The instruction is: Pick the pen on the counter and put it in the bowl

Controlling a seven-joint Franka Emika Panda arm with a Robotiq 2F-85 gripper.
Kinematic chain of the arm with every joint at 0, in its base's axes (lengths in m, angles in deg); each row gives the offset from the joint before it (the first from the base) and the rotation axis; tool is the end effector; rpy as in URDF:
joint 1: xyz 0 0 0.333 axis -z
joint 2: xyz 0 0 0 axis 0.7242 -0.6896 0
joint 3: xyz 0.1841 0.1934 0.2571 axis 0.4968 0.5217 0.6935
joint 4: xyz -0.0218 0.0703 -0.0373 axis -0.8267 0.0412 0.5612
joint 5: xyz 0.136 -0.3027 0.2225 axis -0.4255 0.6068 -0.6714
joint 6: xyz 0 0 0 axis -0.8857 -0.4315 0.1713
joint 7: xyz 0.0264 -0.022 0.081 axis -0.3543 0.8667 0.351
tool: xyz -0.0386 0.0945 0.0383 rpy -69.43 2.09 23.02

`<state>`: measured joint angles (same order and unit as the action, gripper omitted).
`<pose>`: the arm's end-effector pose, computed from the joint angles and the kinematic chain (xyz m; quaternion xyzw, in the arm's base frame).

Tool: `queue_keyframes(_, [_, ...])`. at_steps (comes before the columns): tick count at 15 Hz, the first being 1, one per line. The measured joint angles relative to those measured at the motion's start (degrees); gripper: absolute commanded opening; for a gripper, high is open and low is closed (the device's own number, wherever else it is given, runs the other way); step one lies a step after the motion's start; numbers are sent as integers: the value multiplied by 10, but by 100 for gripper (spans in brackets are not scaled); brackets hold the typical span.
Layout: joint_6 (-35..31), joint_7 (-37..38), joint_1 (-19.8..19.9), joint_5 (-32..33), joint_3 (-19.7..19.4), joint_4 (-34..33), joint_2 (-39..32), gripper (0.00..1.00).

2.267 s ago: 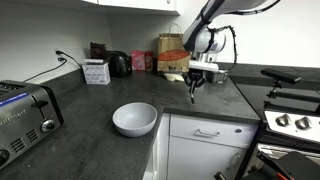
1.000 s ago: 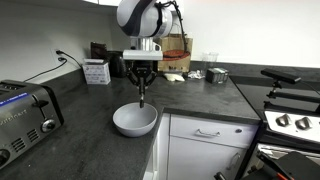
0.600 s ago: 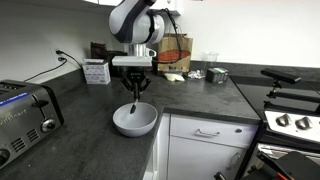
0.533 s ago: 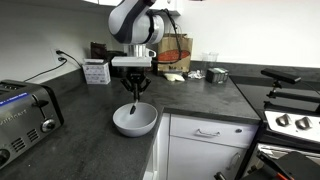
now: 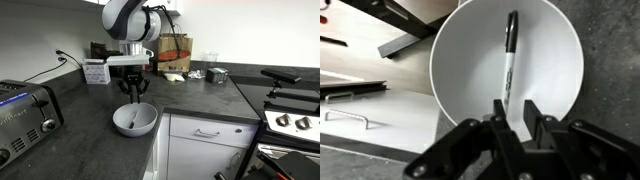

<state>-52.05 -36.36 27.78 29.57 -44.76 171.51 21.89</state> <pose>0.5941 0.2768 0.3472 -0.9716 0.2056 0.1175 0.0028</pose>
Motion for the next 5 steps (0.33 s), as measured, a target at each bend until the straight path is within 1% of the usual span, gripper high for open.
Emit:
queue_keyframes(1, [0,0,0,-1,1,0,4,69])
queue_keyframes(5, [-2,-3,13,-3,-5,1,29,98])
